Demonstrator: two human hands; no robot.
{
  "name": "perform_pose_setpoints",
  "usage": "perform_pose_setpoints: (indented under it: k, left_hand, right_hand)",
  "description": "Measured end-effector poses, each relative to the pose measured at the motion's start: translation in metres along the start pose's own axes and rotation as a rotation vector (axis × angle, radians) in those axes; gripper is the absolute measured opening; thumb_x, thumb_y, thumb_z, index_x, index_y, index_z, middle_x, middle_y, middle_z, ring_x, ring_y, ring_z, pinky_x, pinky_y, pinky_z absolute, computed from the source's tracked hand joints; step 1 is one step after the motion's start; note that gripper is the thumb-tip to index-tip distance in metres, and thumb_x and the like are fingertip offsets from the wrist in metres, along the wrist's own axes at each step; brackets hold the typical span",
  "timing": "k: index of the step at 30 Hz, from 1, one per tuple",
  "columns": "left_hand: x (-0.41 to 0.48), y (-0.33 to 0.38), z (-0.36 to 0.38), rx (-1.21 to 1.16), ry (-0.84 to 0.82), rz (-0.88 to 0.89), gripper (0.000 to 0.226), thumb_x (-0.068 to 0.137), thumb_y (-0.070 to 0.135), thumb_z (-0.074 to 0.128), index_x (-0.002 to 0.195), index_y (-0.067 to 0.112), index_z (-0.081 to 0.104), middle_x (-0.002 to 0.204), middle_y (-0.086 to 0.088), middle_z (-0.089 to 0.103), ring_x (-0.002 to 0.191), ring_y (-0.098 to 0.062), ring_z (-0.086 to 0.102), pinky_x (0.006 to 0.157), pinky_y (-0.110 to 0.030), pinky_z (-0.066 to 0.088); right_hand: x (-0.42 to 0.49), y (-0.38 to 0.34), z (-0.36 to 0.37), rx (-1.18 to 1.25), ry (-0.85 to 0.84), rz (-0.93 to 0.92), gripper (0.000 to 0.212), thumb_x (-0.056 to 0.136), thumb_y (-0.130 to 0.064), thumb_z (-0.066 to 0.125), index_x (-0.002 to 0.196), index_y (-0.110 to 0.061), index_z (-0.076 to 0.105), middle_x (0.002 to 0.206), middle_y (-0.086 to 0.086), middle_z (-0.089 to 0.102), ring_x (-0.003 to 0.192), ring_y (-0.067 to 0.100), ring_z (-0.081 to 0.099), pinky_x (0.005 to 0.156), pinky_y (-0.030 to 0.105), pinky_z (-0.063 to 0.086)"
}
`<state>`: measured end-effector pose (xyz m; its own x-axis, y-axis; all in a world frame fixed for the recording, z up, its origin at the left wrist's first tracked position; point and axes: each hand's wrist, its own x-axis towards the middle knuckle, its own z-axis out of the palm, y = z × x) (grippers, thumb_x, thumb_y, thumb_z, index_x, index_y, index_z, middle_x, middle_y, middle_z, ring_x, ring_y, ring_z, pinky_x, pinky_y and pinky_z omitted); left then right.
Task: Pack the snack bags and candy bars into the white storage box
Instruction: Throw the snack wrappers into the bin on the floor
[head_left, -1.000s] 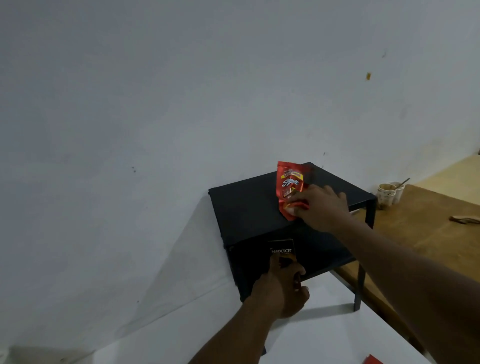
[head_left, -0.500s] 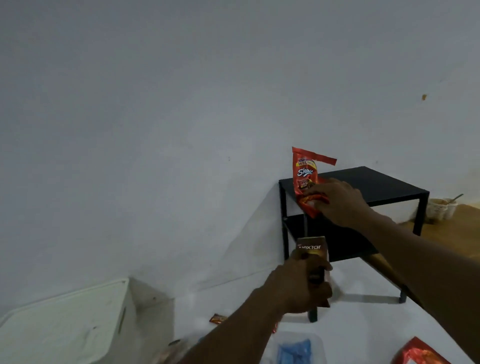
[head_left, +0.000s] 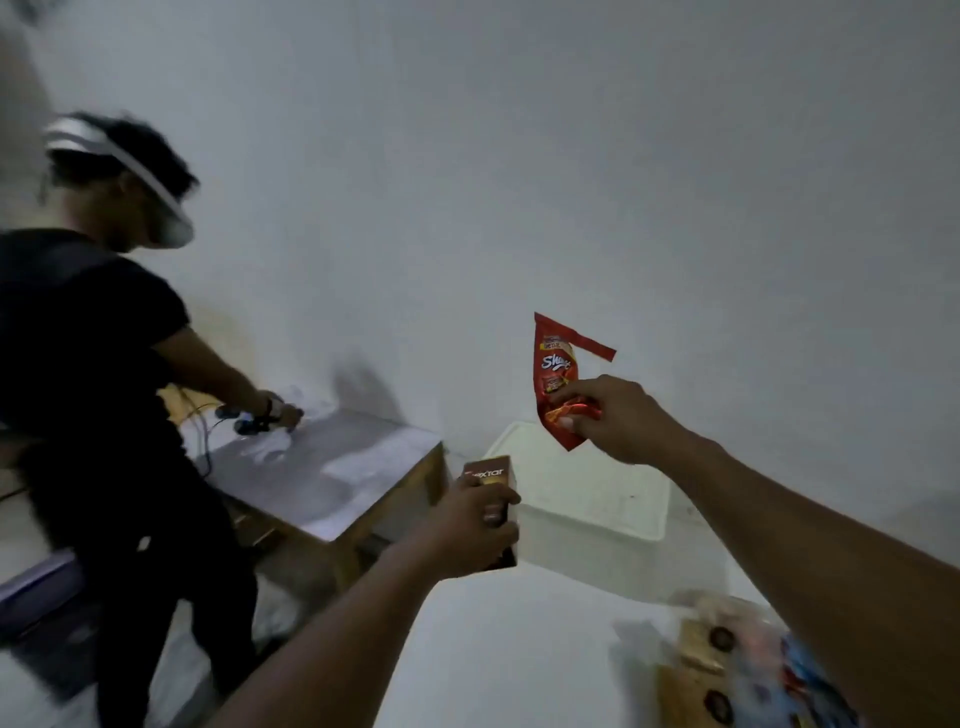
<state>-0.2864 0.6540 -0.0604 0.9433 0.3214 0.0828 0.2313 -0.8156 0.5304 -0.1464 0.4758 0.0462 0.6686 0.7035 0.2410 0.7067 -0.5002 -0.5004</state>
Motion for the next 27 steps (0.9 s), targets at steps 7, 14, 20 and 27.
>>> perform_pose_setpoints:
  k: [7,14,20,27]
  left_hand:
    - [-0.167,-0.203,-0.007,-0.169,0.093,-0.601,0.023,0.077,0.038,0.061,0.096,0.028,0.069,0.108,0.001,0.064,0.092,-0.015,0.064,0.083,-0.031,0.055]
    - [-0.305,-0.262,0.089,-0.456,0.134,-1.139,0.030,0.088,0.021,0.057,0.115,0.025,0.069,0.117,0.008,0.062,0.097,-0.012,0.061,0.062,-0.002,0.040]
    - [-0.369,-0.332,0.233,-0.769,0.170,-1.476,0.025,0.100,0.034,0.046,0.117,0.039,0.064,0.115,0.006,0.068,0.103,-0.015,0.065,0.094,-0.029,0.050]
    - [-0.402,-0.437,0.391,-1.092,0.364,-1.719,0.027,0.097,0.022,0.049,0.106,0.034,0.070,0.104,0.004,0.072,0.096,-0.019,0.070,0.088,-0.040,0.057]
  right_hand:
    - [0.007,-0.143,0.255,0.286,-0.554,-0.240,0.032,0.083,-0.033,0.072,0.115,-0.033,0.069,0.127,-0.004,0.064,0.117,0.016,0.058,0.102,0.034,0.048]
    - [-0.108,-0.138,0.475,0.461,-1.145,-0.033,0.023,0.088,-0.028,0.063,0.108,-0.037,0.072,0.124,-0.003,0.067,0.111,0.014,0.063,0.102,0.037,0.050]
    - [-0.187,-0.052,0.630,0.401,-1.448,0.403,0.020,0.094,-0.023,0.061,0.095,-0.036,0.076,0.113,-0.001,0.071,0.101,0.014,0.067,0.091,0.028,0.052]
    - [-0.267,0.033,0.822,0.494,-1.448,0.799,0.023,0.097,-0.010,0.055,0.114,-0.011,0.070,0.103,0.017,0.075,0.093,0.032,0.072,0.092,0.046,0.055]
